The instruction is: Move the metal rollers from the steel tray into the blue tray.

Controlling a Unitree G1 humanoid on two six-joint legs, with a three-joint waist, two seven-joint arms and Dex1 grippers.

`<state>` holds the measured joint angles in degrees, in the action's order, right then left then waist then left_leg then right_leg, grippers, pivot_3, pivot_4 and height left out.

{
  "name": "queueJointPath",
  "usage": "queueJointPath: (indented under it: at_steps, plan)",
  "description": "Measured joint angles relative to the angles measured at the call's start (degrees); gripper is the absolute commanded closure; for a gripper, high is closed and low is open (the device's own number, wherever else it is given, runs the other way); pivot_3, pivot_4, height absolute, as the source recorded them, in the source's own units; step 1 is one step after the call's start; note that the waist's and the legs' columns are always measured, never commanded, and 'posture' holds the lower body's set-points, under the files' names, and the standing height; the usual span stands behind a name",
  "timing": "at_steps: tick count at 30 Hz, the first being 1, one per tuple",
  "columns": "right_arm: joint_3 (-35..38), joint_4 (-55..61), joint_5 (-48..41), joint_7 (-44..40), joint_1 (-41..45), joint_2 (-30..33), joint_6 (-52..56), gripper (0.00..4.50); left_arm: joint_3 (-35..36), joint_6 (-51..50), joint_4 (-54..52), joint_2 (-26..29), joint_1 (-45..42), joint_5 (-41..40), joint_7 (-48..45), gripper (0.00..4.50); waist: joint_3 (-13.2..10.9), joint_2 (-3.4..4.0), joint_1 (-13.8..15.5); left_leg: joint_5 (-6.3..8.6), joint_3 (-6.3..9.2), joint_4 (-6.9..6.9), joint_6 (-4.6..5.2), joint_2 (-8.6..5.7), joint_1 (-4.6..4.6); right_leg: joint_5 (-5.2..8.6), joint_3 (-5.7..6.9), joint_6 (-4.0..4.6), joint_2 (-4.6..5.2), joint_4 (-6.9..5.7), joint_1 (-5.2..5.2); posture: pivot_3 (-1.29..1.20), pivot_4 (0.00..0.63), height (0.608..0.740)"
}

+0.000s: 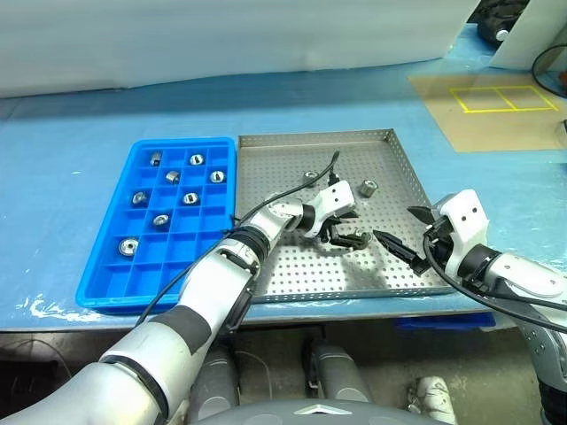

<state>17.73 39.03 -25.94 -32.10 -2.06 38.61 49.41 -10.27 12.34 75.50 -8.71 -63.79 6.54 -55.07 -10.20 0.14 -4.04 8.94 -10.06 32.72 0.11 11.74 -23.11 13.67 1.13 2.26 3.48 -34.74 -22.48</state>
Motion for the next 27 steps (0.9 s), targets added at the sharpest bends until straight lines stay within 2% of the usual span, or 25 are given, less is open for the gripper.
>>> queueJointPath:
  at_steps: [11,22,25,27]
  plan:
    - [-0.01,0.21,-0.02,1.33,-0.51,0.00,0.05,0.04,-1.10,-1.83,0.77,-0.04,0.99,1.21,1.81,1.02,0.01,0.02,-2.44,0.16,0.03,0.27,-0.11,-0.05,0.09,-0.05,-0.01,-0.11,0.07,0.02,0.20,-0.67,0.150,0.740]
    - [-0.42,0.20,-0.03,2.22,-0.60,0.00,0.01,0.04,-1.39,-1.73,0.61,0.00,1.31,1.55,0.72,1.02,0.02,0.04,-3.22,0.26,0.04,0.25,0.39,-0.31,-0.10,0.00,0.10,-0.20,0.45,0.18,0.16,-0.67,0.150,0.740]
    - [-0.42,0.20,-0.02,2.25,-0.60,0.00,-0.02,0.04,-1.34,-1.72,0.62,0.00,1.35,1.54,0.85,1.60,0.02,0.04,-3.24,0.30,0.05,0.25,0.41,-0.48,-0.10,0.01,0.10,-0.21,0.65,0.17,0.17,-0.67,0.150,0.740]
    - [-0.43,0.20,-0.02,2.28,-0.60,0.00,-0.03,0.04,-1.31,-1.78,0.63,0.01,1.38,1.55,1.01,2.23,0.02,0.04,-3.25,0.35,0.07,0.25,0.49,-0.66,-0.12,0.03,0.08,-0.25,0.79,0.17,0.17,-0.66,0.150,0.740]
